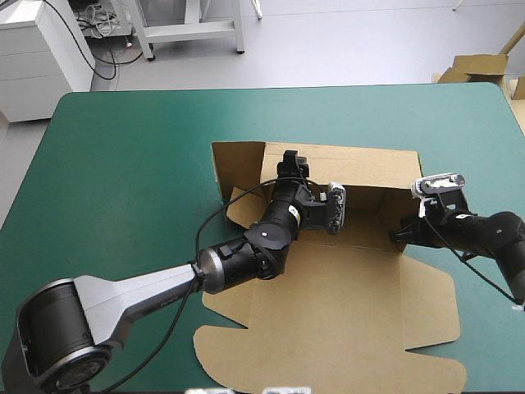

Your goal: Fold the box

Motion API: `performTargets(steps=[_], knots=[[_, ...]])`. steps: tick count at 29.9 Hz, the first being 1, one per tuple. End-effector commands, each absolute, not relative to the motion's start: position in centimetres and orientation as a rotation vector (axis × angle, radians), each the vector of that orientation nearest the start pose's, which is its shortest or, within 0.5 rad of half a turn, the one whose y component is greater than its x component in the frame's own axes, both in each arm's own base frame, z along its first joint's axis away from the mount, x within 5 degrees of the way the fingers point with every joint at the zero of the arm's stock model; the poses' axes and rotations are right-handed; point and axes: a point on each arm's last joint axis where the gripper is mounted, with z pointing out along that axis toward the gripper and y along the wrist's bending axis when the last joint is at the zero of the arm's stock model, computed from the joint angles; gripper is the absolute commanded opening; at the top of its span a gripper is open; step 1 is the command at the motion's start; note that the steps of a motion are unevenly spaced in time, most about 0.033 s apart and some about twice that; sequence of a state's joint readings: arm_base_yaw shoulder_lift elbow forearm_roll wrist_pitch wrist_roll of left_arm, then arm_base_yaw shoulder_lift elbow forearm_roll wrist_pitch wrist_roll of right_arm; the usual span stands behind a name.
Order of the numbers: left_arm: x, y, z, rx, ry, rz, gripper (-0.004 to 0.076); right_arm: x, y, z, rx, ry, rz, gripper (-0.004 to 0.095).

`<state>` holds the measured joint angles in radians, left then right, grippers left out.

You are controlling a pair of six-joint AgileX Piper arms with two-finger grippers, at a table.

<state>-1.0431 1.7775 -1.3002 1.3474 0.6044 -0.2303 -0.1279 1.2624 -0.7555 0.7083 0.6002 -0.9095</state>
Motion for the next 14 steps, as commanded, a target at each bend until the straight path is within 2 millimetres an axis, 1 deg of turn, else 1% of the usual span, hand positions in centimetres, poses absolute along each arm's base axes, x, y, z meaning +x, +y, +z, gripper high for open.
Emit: performTargets(steps=[1, 4, 6, 12, 14], knots=[[23.3, -32.9, 30.1, 1.562, 1.192, 0.592, 0.0491, 24.4, 0.5, 27.8, -0.317, 2.357, 0.289, -0.001], [22.1, -33.5, 31.2, 1.531, 1.114, 0.614, 0.0438, 24.3, 0.3, 28.1, -0.293, 2.393, 0.283, -0.001], [21.1, -33.9, 31.7, 1.509, 1.085, 0.629, 0.0421, 24.4, 0.3, 28.4, -0.273, 2.405, 0.294, -0.001], [17.7, -34.4, 33.8, 1.431, 1.003, 0.727, 0.0407, 24.4, 0.6, 30.4, -0.215, 2.447, 0.381, -0.001], [17.0, -34.1, 34.9, 1.386, 0.987, 0.734, 0.0357, 24.3, 0.5, 31.0, -0.202, 2.477, 0.376, -0.001]])
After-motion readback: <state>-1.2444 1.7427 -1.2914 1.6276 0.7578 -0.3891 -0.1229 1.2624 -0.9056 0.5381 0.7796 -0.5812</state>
